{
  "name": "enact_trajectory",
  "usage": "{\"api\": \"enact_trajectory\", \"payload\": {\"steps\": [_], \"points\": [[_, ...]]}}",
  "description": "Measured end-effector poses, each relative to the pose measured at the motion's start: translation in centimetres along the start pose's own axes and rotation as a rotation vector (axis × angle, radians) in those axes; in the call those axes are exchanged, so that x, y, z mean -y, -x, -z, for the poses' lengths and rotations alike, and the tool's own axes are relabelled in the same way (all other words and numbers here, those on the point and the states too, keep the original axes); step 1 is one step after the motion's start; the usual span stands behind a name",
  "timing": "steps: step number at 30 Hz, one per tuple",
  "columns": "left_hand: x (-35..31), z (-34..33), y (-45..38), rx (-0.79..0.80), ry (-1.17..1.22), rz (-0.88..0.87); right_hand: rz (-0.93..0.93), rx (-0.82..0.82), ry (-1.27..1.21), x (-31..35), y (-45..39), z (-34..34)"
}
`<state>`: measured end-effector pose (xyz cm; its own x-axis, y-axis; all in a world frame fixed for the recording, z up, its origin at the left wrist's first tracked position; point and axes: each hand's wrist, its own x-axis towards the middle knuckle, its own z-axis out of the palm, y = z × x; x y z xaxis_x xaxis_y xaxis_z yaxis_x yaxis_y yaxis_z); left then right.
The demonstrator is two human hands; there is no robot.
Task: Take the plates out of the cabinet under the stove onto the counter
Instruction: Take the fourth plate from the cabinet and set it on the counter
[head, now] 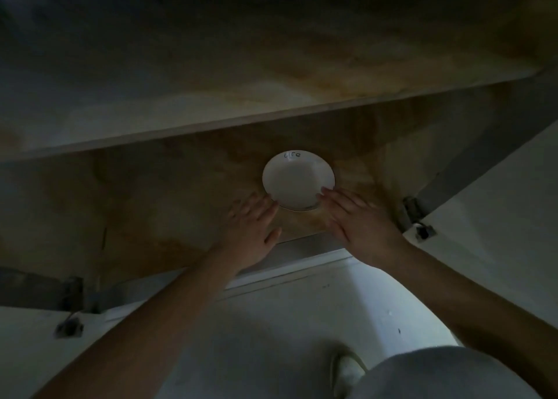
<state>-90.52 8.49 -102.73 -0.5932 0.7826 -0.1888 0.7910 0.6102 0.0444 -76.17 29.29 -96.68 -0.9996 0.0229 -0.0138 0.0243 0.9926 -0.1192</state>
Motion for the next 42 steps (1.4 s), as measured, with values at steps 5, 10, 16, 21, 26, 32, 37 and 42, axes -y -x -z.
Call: {"api": "enact_trajectory", "payload": {"steps": [5,10,16,21,26,32,37,42], "points": [[0.5,-2.0,-2.8,0.065,-0.001,-0.009,0.012,0.107,-0.006,-1.6,-2.7,-4.7],[0.8,-3.4,-6.5,0.083,-0.016,-0.039,-0.065,0.184,-0.016,-3.4,-5.6,-8.6],[1.0,-5.3,-7.7,0.148,0.013,-0.018,-0.162,0.231,-0.060,-4.5,-6.2,-11.1],[1.1,-6.3,-7.1,0.050,0.018,-0.018,-0.127,0.223,-0.026,-4.8,-4.8,-11.9],[0.6,-6.7,-6.9,0.010,-0.002,-0.020,-0.114,0.209,0.050,-4.7,-4.3,-12.0],[0.7,-6.8,-6.9,0.018,0.054,-0.012,-0.112,0.217,0.048,-4.9,-5.4,-11.6],[1.0,-6.8,-6.3,0.006,0.075,-0.032,-0.098,0.177,0.088,-4.5,-5.3,-11.6],[0.7,-6.5,-6.1,-0.095,0.055,-0.100,-0.077,0.094,0.124,-4.1,-5.1,-11.4]]}}
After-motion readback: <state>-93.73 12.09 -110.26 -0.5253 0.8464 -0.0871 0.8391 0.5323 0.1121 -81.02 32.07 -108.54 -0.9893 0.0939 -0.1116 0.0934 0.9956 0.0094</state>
